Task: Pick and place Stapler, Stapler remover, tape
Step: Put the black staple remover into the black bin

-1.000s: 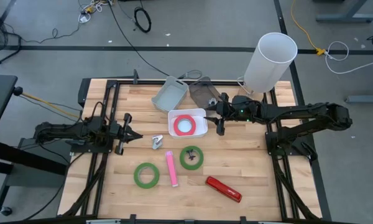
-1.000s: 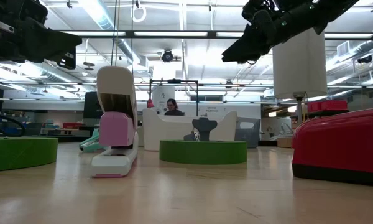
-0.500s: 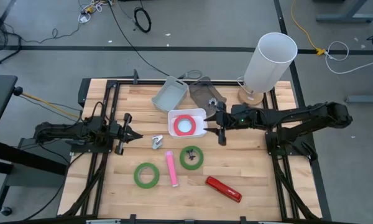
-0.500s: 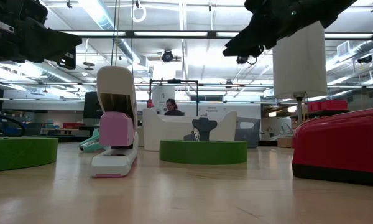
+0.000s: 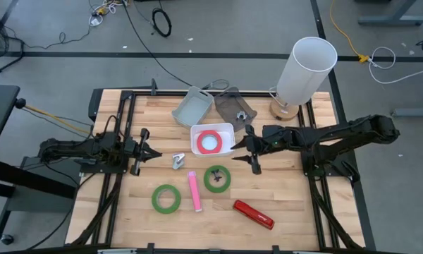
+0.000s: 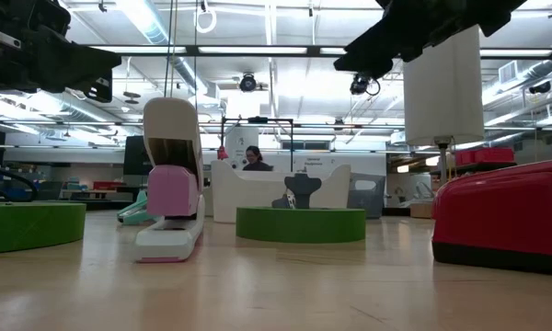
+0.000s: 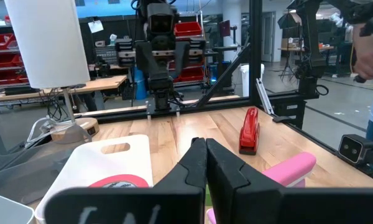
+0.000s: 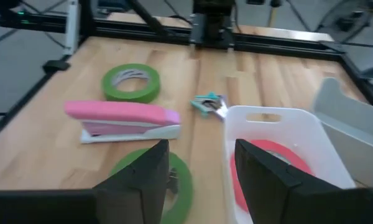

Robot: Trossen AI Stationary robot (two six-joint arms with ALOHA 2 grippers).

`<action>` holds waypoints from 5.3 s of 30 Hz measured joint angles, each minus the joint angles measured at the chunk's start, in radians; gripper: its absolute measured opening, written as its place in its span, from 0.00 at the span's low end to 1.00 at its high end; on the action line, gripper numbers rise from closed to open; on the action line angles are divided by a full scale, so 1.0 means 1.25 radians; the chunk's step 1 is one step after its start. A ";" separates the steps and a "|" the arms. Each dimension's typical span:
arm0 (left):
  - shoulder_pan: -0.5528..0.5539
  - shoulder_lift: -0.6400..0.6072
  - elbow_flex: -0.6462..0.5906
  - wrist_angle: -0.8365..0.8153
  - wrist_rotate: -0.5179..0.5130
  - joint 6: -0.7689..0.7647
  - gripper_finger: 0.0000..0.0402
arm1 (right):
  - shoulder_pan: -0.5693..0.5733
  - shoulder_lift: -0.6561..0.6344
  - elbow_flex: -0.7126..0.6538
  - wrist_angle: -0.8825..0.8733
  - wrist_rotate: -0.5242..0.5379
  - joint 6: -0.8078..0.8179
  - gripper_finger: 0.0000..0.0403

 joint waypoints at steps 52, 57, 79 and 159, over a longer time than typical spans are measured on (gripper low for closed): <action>0.000 0.000 0.000 0.000 0.000 0.000 0.02 | 0.066 0.311 0.000 0.099 -0.112 0.063 0.46; 0.000 0.000 0.000 0.000 0.000 0.000 0.02 | 0.066 0.346 0.000 0.136 -0.110 0.101 0.46; 0.000 0.000 0.000 0.000 0.000 0.000 0.02 | 0.066 0.390 0.000 0.211 -0.062 0.273 0.46; 0.000 0.000 0.000 0.000 0.000 0.000 0.02 | 0.079 0.462 0.000 0.287 -0.092 0.286 0.01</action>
